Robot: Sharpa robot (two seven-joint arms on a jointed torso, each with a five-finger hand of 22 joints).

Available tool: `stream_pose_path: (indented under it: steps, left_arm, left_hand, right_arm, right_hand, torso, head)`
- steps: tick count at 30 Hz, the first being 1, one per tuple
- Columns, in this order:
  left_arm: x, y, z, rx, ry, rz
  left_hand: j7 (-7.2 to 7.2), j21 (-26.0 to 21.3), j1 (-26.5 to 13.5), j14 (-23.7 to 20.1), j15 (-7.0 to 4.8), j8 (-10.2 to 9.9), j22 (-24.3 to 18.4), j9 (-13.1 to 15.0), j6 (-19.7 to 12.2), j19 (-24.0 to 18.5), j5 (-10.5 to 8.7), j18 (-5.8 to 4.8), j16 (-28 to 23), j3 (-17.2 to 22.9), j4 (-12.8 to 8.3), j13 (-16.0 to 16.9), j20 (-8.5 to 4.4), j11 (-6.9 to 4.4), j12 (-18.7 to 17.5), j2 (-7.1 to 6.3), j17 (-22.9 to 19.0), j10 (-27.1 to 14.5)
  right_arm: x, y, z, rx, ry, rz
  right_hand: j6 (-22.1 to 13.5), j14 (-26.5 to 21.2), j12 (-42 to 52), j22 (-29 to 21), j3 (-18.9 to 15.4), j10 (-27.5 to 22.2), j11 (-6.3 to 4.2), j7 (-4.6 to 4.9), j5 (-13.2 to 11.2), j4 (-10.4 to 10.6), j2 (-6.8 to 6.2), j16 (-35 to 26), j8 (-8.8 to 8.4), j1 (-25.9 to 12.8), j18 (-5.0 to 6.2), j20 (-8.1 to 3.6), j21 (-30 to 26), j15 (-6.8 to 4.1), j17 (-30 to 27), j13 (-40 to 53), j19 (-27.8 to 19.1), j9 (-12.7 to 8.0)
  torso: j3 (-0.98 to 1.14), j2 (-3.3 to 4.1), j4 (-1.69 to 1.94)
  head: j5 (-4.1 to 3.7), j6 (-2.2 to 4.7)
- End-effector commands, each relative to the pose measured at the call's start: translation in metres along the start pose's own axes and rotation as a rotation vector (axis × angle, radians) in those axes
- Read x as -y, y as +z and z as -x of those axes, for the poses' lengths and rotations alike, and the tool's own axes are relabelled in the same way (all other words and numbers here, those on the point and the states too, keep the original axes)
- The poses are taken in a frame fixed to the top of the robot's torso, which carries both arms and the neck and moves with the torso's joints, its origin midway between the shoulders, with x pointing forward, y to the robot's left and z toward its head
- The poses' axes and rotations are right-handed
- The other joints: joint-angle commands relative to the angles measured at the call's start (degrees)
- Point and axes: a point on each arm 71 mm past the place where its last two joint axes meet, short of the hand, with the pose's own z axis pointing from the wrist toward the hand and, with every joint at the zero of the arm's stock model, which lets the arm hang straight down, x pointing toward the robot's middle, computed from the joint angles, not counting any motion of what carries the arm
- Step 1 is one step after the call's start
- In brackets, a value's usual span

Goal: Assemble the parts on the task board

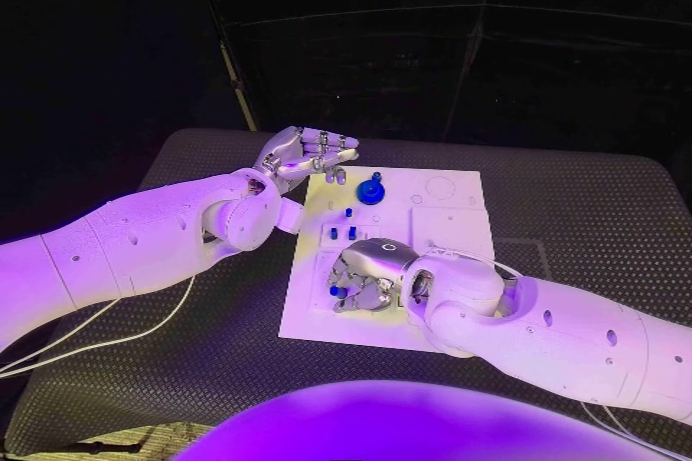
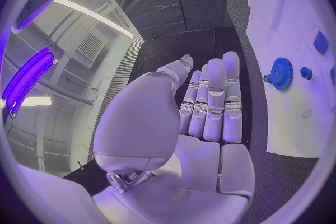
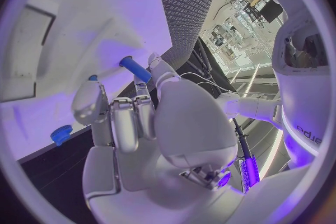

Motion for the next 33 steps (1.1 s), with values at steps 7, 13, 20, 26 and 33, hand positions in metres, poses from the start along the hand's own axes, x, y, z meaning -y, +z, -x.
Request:
stream_pose_path:
  steps: [7,13,20,26,33]
  left_arm:
    - [0.0010,0.0005,-0.0014,-0.013,-0.009,-0.001]
    - [0.0009,0.0004,-0.0012,-0.014,-0.009,0.000]
    - [0.0009,0.0002,-0.0008,-0.013,-0.009,0.001]
    - [0.0009,0.0001,-0.0003,-0.012,-0.008,0.001]
    - [0.0007,0.0001,-0.0001,-0.013,-0.009,0.003]
  left_hand:
    - [-0.06,-0.26,0.20,-0.45,-0.12,0.20,-0.20,0.04,-0.54,0.01,0.18,0.30,-0.28,-0.47,0.07,0.10,0.49,0.10,0.42,0.57,-0.08,-0.53]
    - [-0.06,-0.27,0.18,-0.46,-0.11,0.20,-0.21,0.04,-0.55,0.01,0.18,0.30,-0.28,-0.49,0.09,0.10,0.50,0.10,0.43,0.57,-0.08,-0.56]
    - [-0.05,-0.30,0.15,-0.47,-0.10,0.20,-0.22,0.04,-0.58,0.01,0.18,0.29,-0.29,-0.53,0.12,0.10,0.50,0.11,0.45,0.57,-0.08,-0.59]
    - [-0.05,-0.30,0.15,-0.47,-0.10,0.20,-0.22,0.04,-0.58,0.01,0.18,0.29,-0.29,-0.53,0.12,0.10,0.50,0.11,0.45,0.57,-0.08,-0.59]
    - [-0.05,-0.30,0.15,-0.47,-0.10,0.20,-0.22,0.04,-0.58,0.01,0.18,0.29,-0.29,-0.53,0.12,0.10,0.50,0.11,0.45,0.57,-0.08,-0.59]
  right_arm:
    - [-0.0013,-0.0004,0.0014,0.014,0.005,0.015]
    - [0.0003,-0.0015,0.0024,0.027,0.002,0.008]
    - [0.0026,-0.0033,0.0028,0.032,-0.004,-0.002]
    - [0.0047,-0.0051,0.0031,0.034,-0.010,-0.008]
    - [0.0056,-0.0060,0.0043,0.050,-0.009,-0.012]
  right_hand:
    - [1.59,4.44,0.43,0.22,-0.23,0.51,-0.28,-0.34,-0.03,-0.21,1.55,0.40,0.65,-0.03,-0.41,0.04,0.37,0.13,7.10,6.11,0.30,0.14]
    - [2.78,4.45,0.48,0.32,0.10,0.64,-0.66,-0.79,0.69,-0.35,2.34,0.44,1.14,0.25,-0.41,-0.18,0.46,-0.16,7.17,6.33,0.30,0.21]
    - [2.99,4.45,0.46,0.36,0.17,0.63,-0.77,-0.90,0.84,-0.41,2.44,0.46,1.21,0.32,-0.42,-0.25,0.48,-0.24,7.22,6.32,0.31,0.21]
    - [2.90,4.46,0.42,0.42,-0.04,0.61,-0.82,-0.90,0.96,-0.57,1.91,0.48,1.10,0.24,-0.43,-0.36,0.52,-0.33,7.26,6.30,0.32,0.10]
    - [2.30,4.46,0.23,0.53,-0.27,0.41,-0.70,-0.71,0.94,-0.65,1.47,0.48,0.67,0.04,-0.47,-0.41,0.58,-0.30,7.26,6.04,0.34,-0.11]
  torso:
    - [0.04,-0.02,0.00]
    - [0.04,0.01,-0.02]
    - [0.05,0.01,0.00]
    - [0.03,-0.02,-0.04]
    - [0.05,-0.02,0.01]
  head:
    - [0.03,0.01]
    - [0.00,0.01]
    - [0.06,0.01]
    - [0.07,0.01]
    - [0.02,0.01]
